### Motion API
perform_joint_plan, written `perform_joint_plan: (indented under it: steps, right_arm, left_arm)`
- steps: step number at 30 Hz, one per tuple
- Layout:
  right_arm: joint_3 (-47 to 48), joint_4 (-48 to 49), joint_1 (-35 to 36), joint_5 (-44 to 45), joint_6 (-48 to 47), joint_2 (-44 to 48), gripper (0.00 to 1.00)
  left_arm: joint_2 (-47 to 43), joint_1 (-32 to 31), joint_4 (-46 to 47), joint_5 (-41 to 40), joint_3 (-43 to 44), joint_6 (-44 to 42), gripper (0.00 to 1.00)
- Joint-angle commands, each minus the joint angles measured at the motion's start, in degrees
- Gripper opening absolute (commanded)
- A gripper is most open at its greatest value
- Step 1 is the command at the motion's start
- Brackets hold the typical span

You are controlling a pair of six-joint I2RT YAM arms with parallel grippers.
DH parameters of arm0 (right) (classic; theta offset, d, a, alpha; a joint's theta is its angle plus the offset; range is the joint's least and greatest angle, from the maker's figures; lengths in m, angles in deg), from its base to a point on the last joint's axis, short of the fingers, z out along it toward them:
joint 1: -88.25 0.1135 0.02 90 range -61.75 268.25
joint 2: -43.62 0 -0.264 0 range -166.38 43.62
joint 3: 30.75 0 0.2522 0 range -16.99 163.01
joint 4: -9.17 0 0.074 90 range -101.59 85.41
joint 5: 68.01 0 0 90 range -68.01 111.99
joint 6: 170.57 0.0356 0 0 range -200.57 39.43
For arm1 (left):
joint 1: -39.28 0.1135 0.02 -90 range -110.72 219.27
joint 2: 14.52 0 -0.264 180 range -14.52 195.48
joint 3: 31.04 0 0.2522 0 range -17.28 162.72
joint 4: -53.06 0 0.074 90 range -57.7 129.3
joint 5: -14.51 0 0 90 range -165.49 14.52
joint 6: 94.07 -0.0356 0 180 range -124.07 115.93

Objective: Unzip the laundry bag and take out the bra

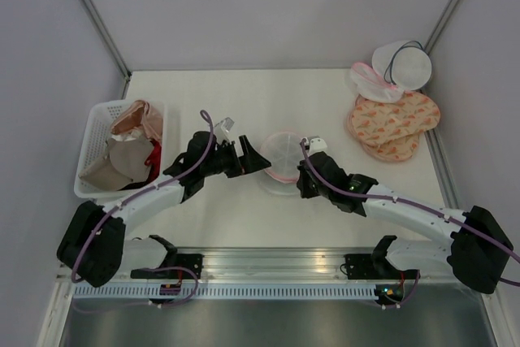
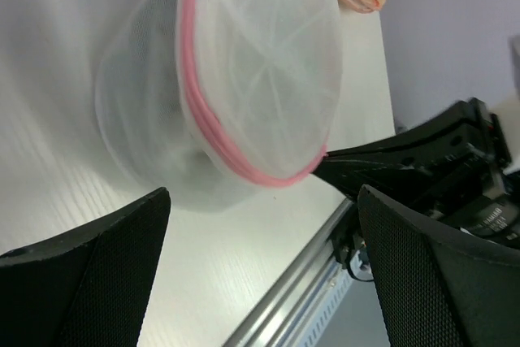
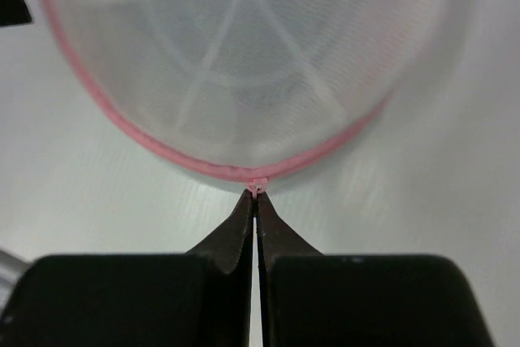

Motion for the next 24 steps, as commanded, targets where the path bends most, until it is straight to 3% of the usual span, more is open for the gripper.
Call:
perform_joint_plan:
  steps: [1,5,11,14,18,21,24]
  right_arm:
    - [-2.4,7.9,-0.1,-17.6,0.0,1.2,0.00]
    - [-4.5,19.9,0.0,-31.8,-0.1,0.7,0.00]
    - [-4.7,23.7,-0.1,-35.7,0.0,-0.2,0.00]
    - [-5.0,23.8,-0.1,-36.0,0.1,0.5,0.00]
    - [-5.3,21.9,0.1,-36.0,-0.7,1.3,0.01]
    - [-5.3,19.6,0.4,-34.8,-1.2,2.1,0.01]
    - [-5.2,17.1,0.5,-33.2,-1.5,2.7,0.00]
  left_arm:
    - [-8.6,-3.5,0.8,-6.6,-5.7,8.1,1.00]
    - [-12.5,-8.0,4.7,-8.0,-10.8,13.6,1.00]
    - [-7.0,-9.0,9.5,-7.4,-12.2,16.4,0.99]
    - [-2.9,-9.1,12.7,-7.0,-11.6,16.9,0.91]
    - [0.5,-9.1,18.0,-7.0,-12.2,19.0,0.72]
    - [1.2,-9.1,19.6,-7.8,-12.5,19.4,0.50]
    - [0.7,-9.1,19.2,-8.6,-12.8,19.3,0.20]
